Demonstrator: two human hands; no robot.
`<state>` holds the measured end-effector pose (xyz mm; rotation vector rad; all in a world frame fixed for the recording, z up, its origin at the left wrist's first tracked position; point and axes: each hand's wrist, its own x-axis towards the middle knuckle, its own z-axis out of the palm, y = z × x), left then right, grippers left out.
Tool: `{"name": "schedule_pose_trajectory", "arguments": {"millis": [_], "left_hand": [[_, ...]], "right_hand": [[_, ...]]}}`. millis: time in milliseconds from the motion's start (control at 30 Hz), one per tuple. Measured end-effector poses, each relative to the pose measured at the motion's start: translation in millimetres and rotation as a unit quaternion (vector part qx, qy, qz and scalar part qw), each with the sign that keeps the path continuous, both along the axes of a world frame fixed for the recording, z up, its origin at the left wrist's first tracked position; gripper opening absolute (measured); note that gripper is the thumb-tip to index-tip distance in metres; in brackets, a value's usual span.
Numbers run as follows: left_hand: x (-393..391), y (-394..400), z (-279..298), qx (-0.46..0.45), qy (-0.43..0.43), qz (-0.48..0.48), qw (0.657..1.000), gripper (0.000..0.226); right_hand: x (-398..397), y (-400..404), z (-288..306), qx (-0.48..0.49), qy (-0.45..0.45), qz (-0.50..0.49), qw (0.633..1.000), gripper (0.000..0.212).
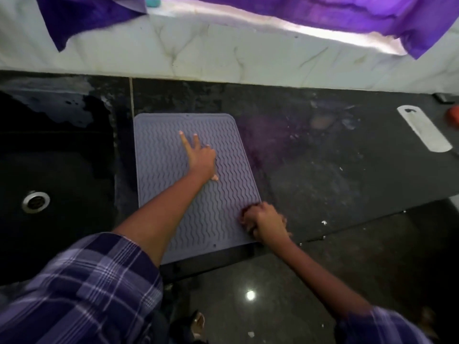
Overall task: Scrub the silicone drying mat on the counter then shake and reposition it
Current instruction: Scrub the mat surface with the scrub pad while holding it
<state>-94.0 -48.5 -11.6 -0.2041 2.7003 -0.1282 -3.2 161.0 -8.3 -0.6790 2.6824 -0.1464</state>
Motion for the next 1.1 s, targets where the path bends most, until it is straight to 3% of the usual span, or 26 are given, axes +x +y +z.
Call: {"name": "schedule_pose_trajectory", "arguments": {"millis": [67,167,300,467,600,700,767,833,1000,1100], "left_hand": [[9.4,8.2,5.2,-0.026,0.004,-0.009,1.0,0.082],[27.5,24.3,12.7,-0.034,0.002,-0.002,0.999,0.063],[48.3,37.2,18.4,-0.03,-0.063,0.01,0.998,0.088],[74.0,38.8,7.3,-0.037,-0.031,-0.004,0.999,0.102],[78.9,40.3,9.6,-0.056,-0.034,-0.011,0.998,0.101],[87.7,47.5,8.9,-0.076,-0.019,-0.012,0.997,0.096],[96.7,51.3,11.2,-0.073,-0.002,-0.005,0.997,0.09],[104.6,50.9,12.8,-0.067,0.0,0.007,0.998,0.083],[122.0,29.9,17.8,-0.056,-0.029,0.023,0.998,0.066],[126.2,13.0,20.6,-0.033,0.014,0.026,0.999,0.013]], "right_hand": [[9.5,10.8,5.3,0.041,-0.065,0.062,0.995,0.031],[-30.3,2.7,32.3,0.033,-0.168,0.056,0.984,0.04],[-84.9,-16.9,45.2,-0.078,-0.054,-0.011,0.995,0.046],[-38.2,-1.8,-6.6,0.001,0.095,-0.034,0.995,0.028],[26.9,47.6,1.7,-0.032,0.038,0.023,0.998,0.037],[25.9,52.7,16.9,0.035,-0.019,0.042,0.998,0.037],[13.0,33.8,28.2,0.062,0.005,0.049,0.997,0.03],[12.4,10.8,28.7,0.016,0.014,0.071,0.997,0.028],[43.9,9.8,4.6,0.018,-0.079,0.121,0.989,0.029],[27.0,31.0,12.8,0.045,-0.132,0.139,0.98,0.031]]}}
